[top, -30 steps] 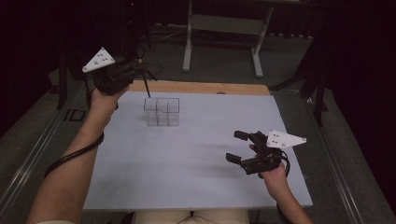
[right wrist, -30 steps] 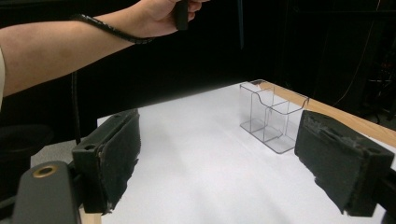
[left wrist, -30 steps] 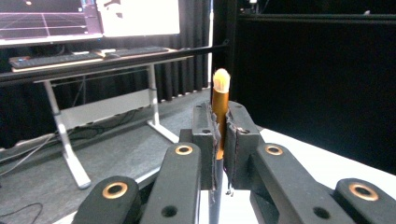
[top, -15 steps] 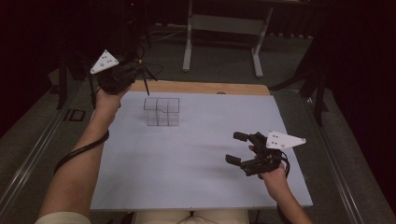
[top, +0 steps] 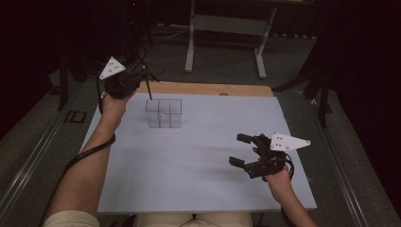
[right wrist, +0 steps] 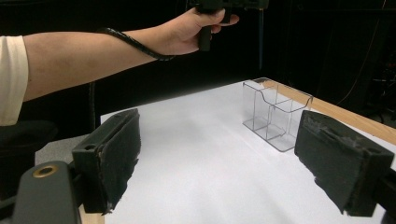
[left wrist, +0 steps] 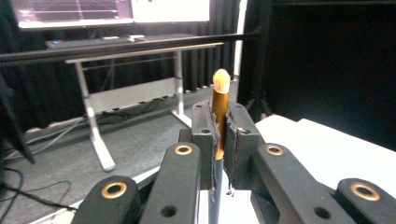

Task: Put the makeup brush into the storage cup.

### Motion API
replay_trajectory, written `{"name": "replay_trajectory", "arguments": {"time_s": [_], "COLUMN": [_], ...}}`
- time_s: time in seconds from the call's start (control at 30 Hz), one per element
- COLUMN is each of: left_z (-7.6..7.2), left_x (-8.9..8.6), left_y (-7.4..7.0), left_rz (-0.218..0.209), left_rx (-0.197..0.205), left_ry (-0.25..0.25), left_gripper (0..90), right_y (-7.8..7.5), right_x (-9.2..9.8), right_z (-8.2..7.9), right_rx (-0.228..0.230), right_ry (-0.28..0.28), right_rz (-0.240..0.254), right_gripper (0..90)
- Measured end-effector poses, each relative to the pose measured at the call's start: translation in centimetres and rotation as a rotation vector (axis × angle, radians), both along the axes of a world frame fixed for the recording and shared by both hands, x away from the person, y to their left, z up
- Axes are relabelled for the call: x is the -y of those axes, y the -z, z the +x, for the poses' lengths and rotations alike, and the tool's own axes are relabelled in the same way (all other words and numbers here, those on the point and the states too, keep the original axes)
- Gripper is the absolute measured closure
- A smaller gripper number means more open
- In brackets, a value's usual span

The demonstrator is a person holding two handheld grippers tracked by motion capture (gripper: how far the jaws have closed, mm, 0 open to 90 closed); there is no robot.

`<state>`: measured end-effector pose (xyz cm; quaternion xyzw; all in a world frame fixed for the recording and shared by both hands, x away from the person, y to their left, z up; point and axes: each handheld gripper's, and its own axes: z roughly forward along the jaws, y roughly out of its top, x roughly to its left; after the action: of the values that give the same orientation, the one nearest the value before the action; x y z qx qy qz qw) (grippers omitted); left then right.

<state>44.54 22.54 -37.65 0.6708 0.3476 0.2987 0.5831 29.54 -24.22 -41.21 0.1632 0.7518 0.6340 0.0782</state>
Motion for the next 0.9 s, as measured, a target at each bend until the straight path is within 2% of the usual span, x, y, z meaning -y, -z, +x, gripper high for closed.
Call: {"name": "replay_trajectory", "arguments": {"time_s": [0.1,0.27,0.3,0.43,0.5,0.6,0.7,0.77,0.8,0.87,0.9], "left_z": [0.2,0.3,0.3,0.4,0.5,0.6,0.6,0.6,0.6,0.4,0.3], "left_x": [0.0,-0.1,0.0,0.1,0.3,0.4,0.3,0.2,0.2,0.1,0.2], "left_y": [0.3,1.0,1.2,1.6,1.7,1.8,1.7,1.5,1.4,1.3,1.3], "left_rz": [0.004,-0.019,-0.007,-0.008,-0.012,-0.027,-0.044,-0.084,-0.103,-0.091,-0.094], "left_rx": [-0.008,-0.030,-0.028,-0.040,-0.059,-0.091,-0.094,-0.124,-0.126,-0.103,-0.111], "left_ry": [-0.005,-0.012,-0.016,-0.007,0.002,0.001,0.006,0.020,0.020,0.039,0.038], "left_gripper": [84.2,84.1,84.1,84.1,82.3,65.3,51.5,43.2,39.2,34.2,30.8], "right_y": [0.0,0.0,0.0,0.0,0.0,0.0,0.0,0.0,0.0,0.0,0.0], "right_x": [0.0,0.1,0.1,0.1,0.1,0.1,0.2,0.2,0.2,0.2,0.2], "right_z": [0.0,0.0,0.1,0.0,0.0,0.0,0.0,0.0,0.1,0.1,0.1], "right_rx": [-0.004,0.000,-0.001,0.000,0.000,0.001,0.002,0.002,0.002,0.002,-0.001], "right_ry": [0.001,0.003,0.003,0.004,0.003,0.004,0.005,0.005,0.004,0.005,0.005], "right_rz": [0.004,0.002,0.002,0.000,-0.003,-0.002,-0.003,-0.003,-0.002,-0.004,-0.004], "right_gripper": [14.5,14.5,14.5,14.5,14.5,14.6,14.6,14.6,14.6,14.6,14.6]}}
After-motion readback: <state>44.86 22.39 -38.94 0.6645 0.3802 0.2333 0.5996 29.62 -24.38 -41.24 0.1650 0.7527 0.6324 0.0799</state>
